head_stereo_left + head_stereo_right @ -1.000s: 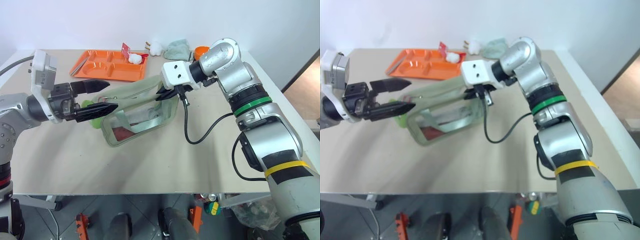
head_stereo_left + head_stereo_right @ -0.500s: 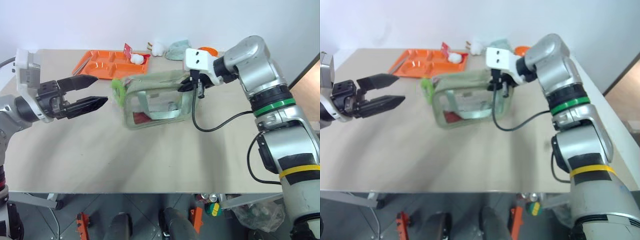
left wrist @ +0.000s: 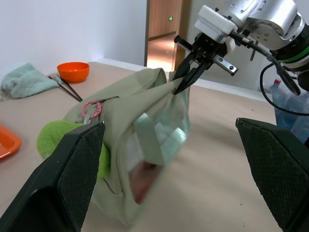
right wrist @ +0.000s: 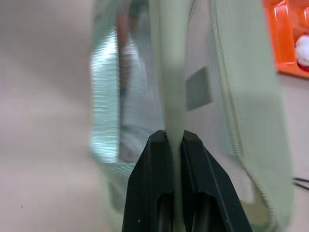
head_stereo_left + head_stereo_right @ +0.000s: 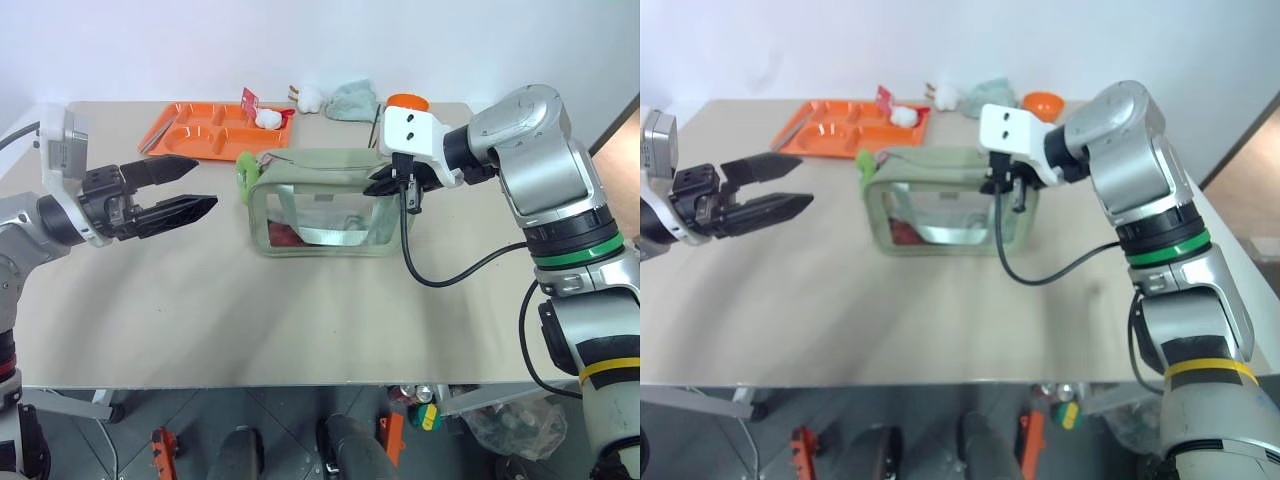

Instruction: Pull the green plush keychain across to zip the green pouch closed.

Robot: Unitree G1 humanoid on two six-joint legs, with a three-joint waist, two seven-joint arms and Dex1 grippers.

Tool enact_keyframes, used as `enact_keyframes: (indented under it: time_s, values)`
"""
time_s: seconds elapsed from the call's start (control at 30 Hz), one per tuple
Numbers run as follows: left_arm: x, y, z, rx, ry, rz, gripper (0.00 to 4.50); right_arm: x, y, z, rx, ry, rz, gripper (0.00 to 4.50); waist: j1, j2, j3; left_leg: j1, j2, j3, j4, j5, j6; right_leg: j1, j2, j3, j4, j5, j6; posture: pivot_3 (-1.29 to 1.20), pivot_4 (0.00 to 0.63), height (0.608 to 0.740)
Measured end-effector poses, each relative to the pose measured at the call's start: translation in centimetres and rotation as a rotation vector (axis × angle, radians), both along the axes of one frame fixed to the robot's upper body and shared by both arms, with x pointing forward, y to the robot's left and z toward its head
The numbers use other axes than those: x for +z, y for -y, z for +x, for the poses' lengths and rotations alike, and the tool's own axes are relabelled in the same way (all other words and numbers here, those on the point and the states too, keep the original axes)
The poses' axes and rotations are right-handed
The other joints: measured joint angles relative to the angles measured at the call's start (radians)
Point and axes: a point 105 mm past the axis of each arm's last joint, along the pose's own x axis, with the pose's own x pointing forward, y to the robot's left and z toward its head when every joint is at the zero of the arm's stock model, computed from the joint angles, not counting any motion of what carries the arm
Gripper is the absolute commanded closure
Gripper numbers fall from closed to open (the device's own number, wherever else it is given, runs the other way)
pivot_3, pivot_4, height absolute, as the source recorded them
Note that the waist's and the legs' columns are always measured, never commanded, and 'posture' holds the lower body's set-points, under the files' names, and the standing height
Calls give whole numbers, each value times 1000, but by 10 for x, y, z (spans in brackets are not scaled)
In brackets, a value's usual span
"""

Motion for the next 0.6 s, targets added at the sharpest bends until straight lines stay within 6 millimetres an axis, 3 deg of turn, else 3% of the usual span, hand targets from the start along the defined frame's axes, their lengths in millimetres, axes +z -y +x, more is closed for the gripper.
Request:
enact_keyframes:
  time_s: [0.27, 0.43, 0.6]
  values:
    - [0, -1, 1, 3, -3, -3, 0, 3, -1, -2, -6, -3, 23, 4477, 0, 0, 0, 0, 0, 1, 0, 0, 0, 0, 0, 1, 0, 0, 0, 0, 150, 740]
    - [0, -1, 1, 4, -3, -4, 0, -8, -13, -16, 39, -49, 48, 4477, 0, 0, 0, 0, 0, 1, 0, 0, 0, 0, 0, 1, 0, 0, 0, 0, 150, 740]
    - [0, -1, 1, 6, -3, -4, 0, -5, -23, -27, 74, -86, 82, 4477, 0, 0, 0, 0, 0, 0, 0, 0, 0, 0, 0, 0, 0, 0, 0, 0, 150, 740]
